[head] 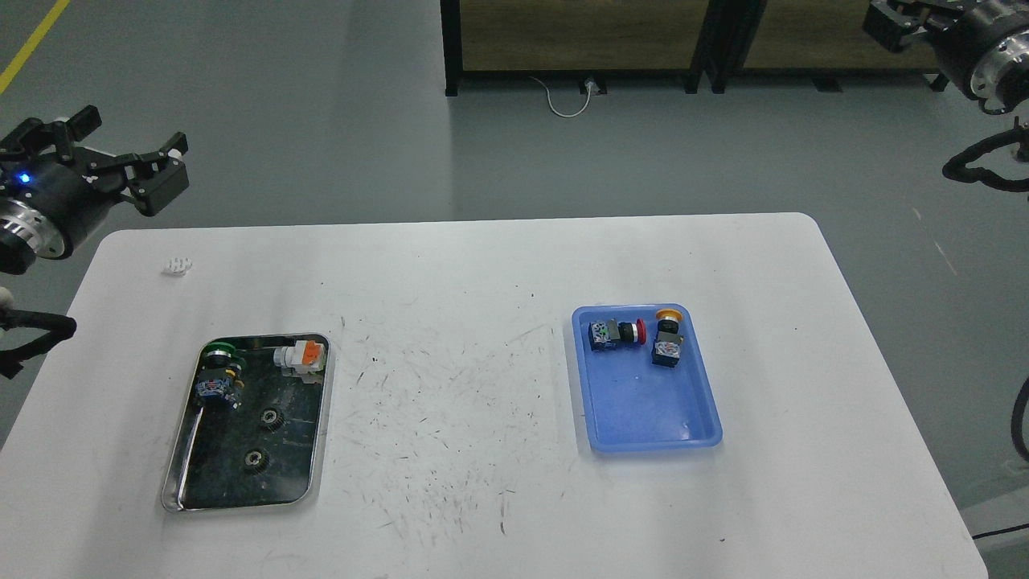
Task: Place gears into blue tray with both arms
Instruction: 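Move the left gripper toward the metal tray with the circuit board, then lower the left gripper onto the black gear on the circuit board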
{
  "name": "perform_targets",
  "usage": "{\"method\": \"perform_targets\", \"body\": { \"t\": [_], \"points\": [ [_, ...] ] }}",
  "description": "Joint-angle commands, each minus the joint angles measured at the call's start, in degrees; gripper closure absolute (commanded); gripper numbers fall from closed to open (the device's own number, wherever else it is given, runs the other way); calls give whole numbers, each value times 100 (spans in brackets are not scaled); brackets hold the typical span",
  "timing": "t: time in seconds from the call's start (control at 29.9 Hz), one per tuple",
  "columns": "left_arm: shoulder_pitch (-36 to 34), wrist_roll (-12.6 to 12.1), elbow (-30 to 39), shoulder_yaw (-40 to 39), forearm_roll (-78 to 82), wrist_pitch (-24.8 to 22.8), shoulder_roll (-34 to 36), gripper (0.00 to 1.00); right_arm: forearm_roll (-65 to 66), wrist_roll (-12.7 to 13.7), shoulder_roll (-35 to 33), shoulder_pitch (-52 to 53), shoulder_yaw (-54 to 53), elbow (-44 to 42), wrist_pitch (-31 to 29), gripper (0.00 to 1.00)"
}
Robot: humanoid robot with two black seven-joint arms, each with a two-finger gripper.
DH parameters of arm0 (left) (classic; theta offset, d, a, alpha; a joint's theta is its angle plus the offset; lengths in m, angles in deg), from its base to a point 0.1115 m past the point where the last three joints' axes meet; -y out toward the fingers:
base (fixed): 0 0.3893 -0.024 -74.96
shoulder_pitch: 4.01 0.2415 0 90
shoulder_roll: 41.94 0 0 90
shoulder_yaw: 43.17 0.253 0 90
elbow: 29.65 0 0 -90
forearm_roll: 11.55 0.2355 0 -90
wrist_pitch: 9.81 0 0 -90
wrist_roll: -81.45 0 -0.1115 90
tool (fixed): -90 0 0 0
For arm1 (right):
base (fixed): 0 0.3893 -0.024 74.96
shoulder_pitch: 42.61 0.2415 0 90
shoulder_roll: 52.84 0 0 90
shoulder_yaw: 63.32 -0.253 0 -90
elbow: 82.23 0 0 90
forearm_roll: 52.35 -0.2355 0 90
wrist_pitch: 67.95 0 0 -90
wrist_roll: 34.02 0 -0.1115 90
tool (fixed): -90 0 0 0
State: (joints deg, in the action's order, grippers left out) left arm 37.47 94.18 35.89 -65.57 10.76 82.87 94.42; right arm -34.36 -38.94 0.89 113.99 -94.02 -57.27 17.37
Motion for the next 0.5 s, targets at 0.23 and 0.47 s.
{"method": "perform_targets", "body": {
  "t": [0.23,0.47],
  "points": [
    [1029,538,924,68,502,-179,320,1,204,70,-11,72,11,-52,-6,0],
    [1582,774,1285,95,818,-250,374,1,204,61,121,107,20,-123,29,0]
  ]
}}
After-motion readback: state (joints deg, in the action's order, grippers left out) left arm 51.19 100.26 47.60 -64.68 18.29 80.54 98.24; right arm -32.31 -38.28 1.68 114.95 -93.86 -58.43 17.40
